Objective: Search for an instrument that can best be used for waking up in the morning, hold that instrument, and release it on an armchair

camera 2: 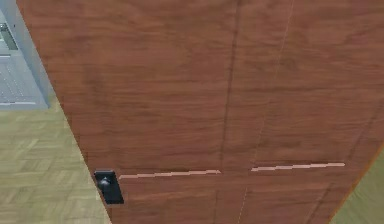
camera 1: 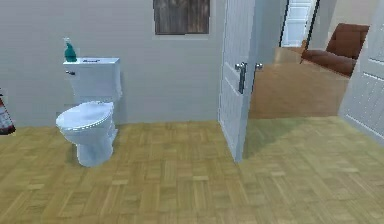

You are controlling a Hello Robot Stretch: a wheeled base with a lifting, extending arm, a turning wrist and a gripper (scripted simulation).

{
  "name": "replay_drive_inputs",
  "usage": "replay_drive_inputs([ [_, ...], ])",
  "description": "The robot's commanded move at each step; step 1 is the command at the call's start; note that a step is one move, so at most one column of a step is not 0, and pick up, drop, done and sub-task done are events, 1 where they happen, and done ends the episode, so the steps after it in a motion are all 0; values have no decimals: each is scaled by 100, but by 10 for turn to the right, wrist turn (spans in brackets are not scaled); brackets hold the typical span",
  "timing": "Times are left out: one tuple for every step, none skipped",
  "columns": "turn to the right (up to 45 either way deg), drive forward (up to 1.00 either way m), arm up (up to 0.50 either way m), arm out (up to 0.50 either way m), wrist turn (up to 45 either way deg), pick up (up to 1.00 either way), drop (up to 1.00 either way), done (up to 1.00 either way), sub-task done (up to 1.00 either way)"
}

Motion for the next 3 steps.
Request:
replay_drive_inputs([
  [-450, 0, 0, 0, 0, 0, 0, 0, 0],
  [-450, 0, 0, 0, 0, 0, 0, 0, 0],
  [-90, 0, 0, 0, 0, 0, 0, 0, 0],
])
